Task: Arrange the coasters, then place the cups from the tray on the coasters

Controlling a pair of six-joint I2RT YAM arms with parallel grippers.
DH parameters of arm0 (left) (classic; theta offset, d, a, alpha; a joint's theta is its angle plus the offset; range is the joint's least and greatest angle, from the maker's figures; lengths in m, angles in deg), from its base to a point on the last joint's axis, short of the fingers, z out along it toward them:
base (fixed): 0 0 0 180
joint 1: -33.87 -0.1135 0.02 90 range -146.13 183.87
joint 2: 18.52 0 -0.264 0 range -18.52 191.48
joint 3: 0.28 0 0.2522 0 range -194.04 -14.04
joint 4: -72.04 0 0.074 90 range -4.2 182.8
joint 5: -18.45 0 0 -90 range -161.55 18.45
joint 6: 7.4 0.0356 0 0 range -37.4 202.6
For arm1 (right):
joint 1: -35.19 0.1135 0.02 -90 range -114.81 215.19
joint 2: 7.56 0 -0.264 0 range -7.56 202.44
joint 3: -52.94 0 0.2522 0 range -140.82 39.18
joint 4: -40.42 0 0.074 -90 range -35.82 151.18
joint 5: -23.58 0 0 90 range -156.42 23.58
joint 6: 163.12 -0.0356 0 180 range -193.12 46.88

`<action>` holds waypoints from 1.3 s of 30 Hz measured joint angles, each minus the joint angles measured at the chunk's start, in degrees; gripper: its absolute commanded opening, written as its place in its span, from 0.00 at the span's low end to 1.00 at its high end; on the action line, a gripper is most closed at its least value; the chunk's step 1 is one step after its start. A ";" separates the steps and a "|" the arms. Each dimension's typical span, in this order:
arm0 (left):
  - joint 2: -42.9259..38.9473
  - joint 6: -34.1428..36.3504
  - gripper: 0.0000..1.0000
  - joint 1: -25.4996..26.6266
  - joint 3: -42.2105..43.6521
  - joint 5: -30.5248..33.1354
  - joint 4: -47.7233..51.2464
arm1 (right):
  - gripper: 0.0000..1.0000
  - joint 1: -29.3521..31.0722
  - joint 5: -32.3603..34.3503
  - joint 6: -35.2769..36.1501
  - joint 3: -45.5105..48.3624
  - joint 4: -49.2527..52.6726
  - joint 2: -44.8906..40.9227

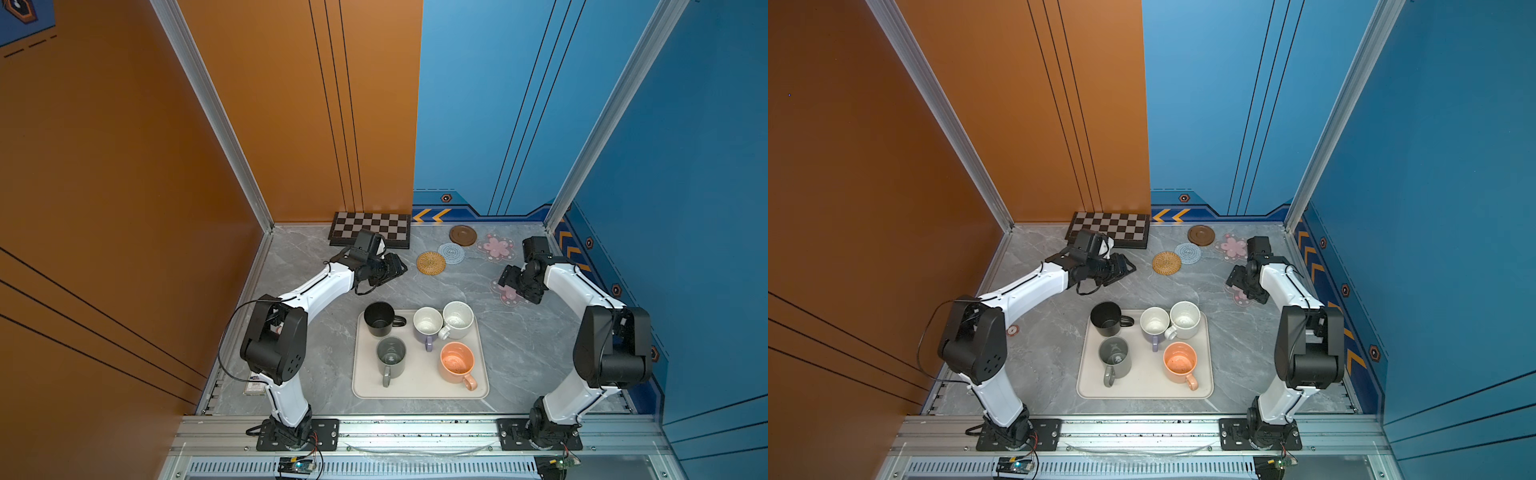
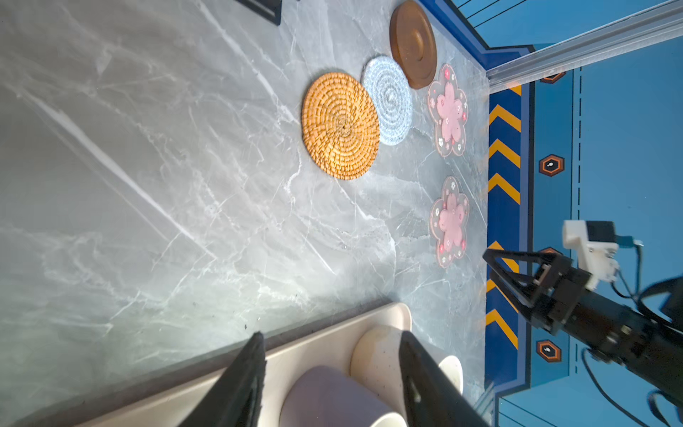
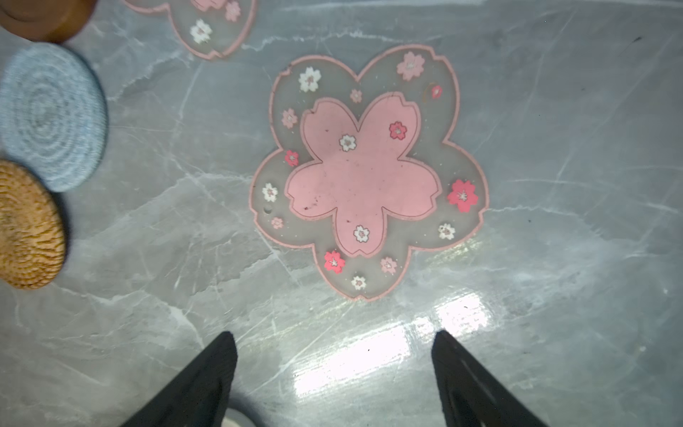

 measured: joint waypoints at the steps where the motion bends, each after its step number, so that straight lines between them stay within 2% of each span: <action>1: 1.09 0.11 0.57 0.46 -1.25 0.57 -0.11 | 0.85 0.00 -0.24 0.02 -0.17 0.09 -0.74; 7: 6.88 -0.35 0.55 2.40 -6.12 3.06 -3.45 | 0.83 0.79 -0.72 0.92 -3.34 0.59 -0.81; 13: 11.98 -4.22 0.50 3.04 -7.41 3.89 -15.08 | 0.82 3.56 -0.68 1.51 -9.97 0.83 3.48; 17: 18.53 -6.88 0.49 3.32 -12.11 3.89 -20.65 | 0.78 5.55 -0.70 1.57 -14.45 0.79 7.50; 25: 28.17 -10.38 0.46 5.20 -20.11 3.69 -27.17 | 0.63 8.68 -2.12 3.93 -23.28 -1.51 18.05; 33: 38.21 -14.93 0.45 6.43 -30.14 2.21 -34.69 | 0.44 9.03 -4.35 4.04 -29.70 -6.36 26.64; 39: 39.85 -17.49 0.43 6.82 -28.72 2.03 -37.24 | 0.36 9.51 -6.82 4.13 -36.24 -8.22 34.05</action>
